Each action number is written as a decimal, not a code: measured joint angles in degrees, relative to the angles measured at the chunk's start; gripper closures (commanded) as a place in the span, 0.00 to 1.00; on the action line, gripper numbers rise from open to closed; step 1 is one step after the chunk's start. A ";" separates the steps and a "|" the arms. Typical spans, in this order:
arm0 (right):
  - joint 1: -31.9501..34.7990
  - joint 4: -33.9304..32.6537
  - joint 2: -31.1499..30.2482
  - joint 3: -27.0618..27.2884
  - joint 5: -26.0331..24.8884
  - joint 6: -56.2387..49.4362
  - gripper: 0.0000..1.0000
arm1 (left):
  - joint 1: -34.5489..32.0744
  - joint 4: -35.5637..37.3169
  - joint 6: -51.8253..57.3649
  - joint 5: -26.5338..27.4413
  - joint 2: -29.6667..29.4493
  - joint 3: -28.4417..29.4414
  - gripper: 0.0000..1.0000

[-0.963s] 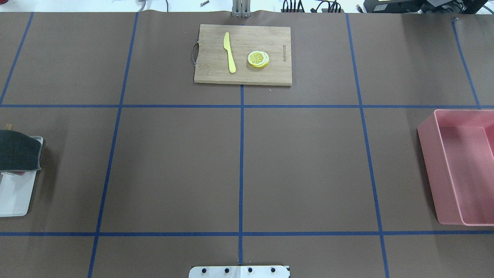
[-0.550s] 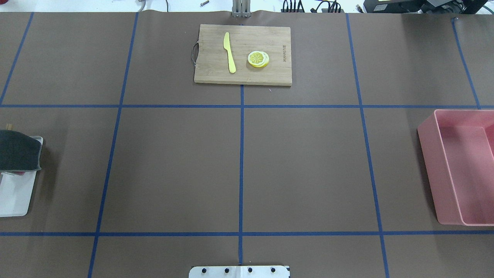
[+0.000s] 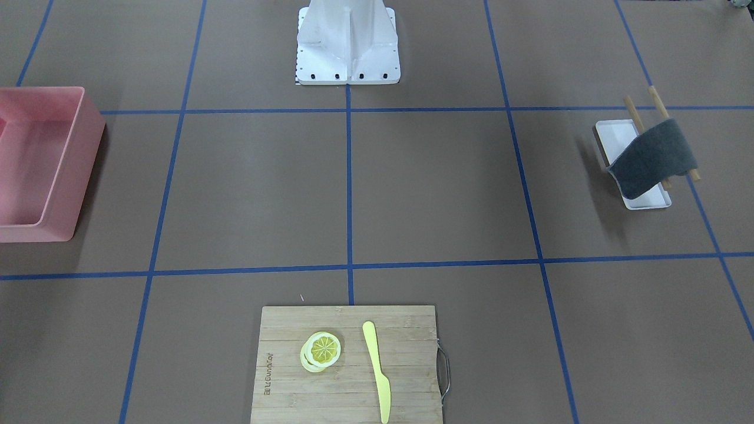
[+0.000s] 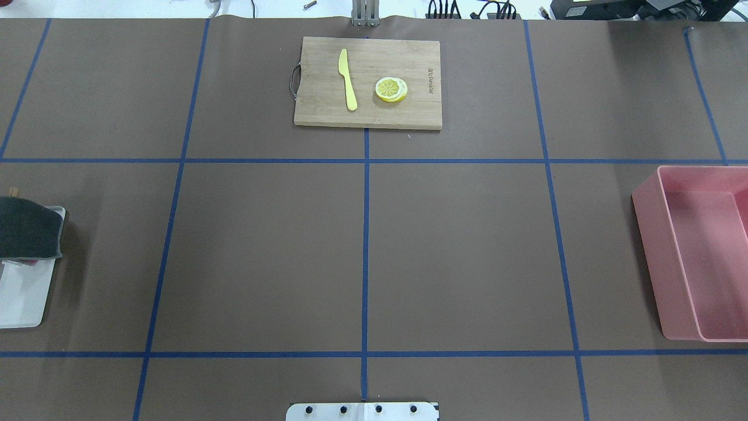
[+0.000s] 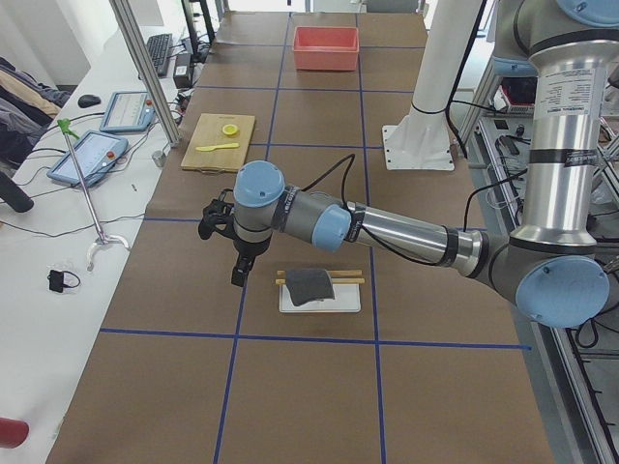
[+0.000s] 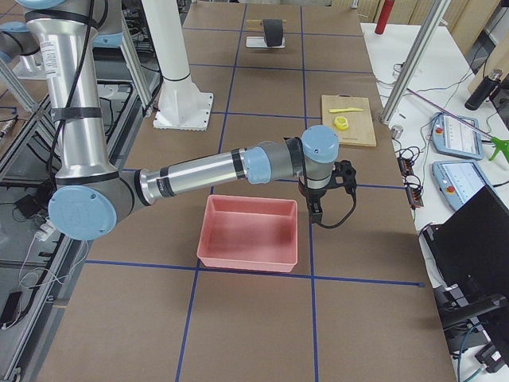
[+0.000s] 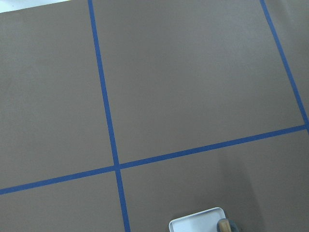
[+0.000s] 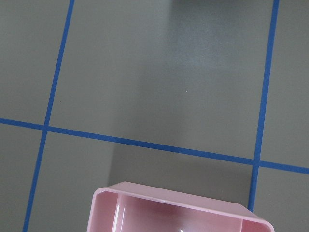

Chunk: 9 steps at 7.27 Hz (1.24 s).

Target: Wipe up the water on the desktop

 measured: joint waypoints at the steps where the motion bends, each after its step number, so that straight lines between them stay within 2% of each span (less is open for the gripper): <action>1: 0.00 0.01 -0.05 0.03 0.02 -0.01 0.00 | 0.65 0.16 -1.61 -1.11 0.04 0.20 0.02; 4: -0.10 1.57 -1.40 1.57 0.03 -0.07 0.00 | 5.65 0.00 -14.52 -2.82 0.98 0.23 0.02; 6: -0.31 4.22 -2.22 1.92 0.13 -0.07 0.00 | 8.59 -0.26 -17.45 -2.89 5.28 0.34 0.02; 9: -1.32 13.54 -5.67 1.33 1.93 0.42 0.00 | 13.40 -2.39 -22.78 -2.91 8.40 0.35 0.03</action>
